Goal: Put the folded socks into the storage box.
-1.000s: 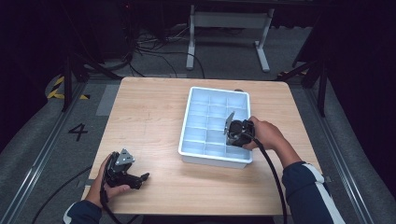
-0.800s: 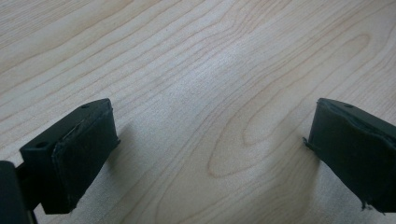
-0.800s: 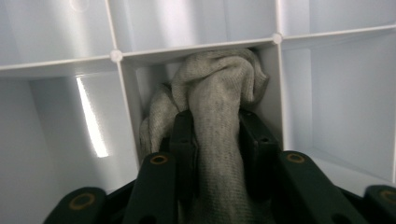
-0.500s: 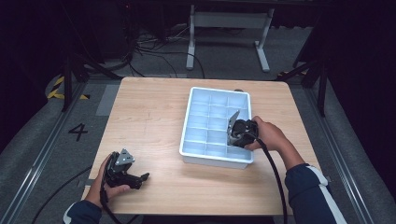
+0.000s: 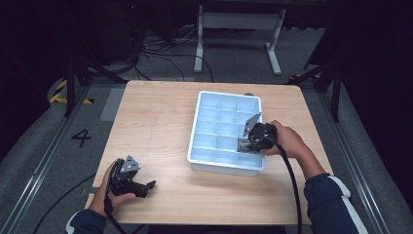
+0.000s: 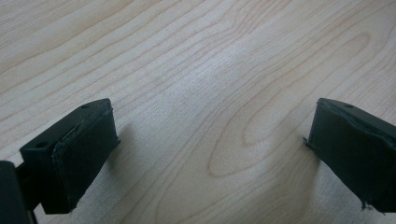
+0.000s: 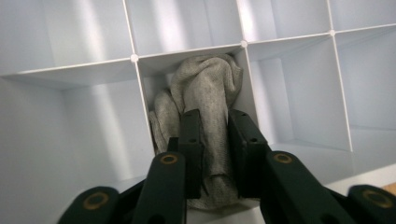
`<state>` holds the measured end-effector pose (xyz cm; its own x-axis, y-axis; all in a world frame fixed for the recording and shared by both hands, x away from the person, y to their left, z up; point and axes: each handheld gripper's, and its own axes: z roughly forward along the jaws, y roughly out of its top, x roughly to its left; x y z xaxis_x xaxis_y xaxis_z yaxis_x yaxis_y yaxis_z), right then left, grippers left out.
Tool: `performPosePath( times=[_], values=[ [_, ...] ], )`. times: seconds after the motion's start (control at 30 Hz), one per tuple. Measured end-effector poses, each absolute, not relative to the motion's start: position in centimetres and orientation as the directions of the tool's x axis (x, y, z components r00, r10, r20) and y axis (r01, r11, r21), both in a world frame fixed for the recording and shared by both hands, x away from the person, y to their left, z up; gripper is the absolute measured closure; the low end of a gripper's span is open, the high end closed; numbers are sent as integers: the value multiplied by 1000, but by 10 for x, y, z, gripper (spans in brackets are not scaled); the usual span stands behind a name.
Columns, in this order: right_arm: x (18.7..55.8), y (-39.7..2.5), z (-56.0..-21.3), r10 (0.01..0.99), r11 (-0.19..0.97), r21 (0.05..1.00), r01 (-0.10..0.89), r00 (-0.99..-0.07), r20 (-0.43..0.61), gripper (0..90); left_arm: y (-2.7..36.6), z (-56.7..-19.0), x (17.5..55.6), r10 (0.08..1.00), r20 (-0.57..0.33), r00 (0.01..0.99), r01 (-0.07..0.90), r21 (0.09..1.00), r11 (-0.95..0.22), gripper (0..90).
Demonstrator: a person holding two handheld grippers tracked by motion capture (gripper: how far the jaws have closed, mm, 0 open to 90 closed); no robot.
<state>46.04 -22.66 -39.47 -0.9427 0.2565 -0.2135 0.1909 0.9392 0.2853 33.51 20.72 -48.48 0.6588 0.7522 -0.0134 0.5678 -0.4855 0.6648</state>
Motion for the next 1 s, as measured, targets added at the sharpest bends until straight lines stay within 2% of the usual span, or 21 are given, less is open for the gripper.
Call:
performPosePath(
  times=[0.47, 0.67, 1.0],
  values=[
    [466, -213, -409, 247, 960, 194, 205, -941, -230, 812, 207, -485, 335, 751, -13, 660, 567, 665, -487, 15],
    [466, -214, -410, 247, 958, 201, 203, -941, -229, 811, 207, -485, 335, 751, -13, 660, 567, 665, -486, 15],
    [465, -223, -406, 279, 937, 273, 219, -938, -206, 764, 207, -485, 335, 752, -14, 659, 567, 665, -486, 15]
  ],
)
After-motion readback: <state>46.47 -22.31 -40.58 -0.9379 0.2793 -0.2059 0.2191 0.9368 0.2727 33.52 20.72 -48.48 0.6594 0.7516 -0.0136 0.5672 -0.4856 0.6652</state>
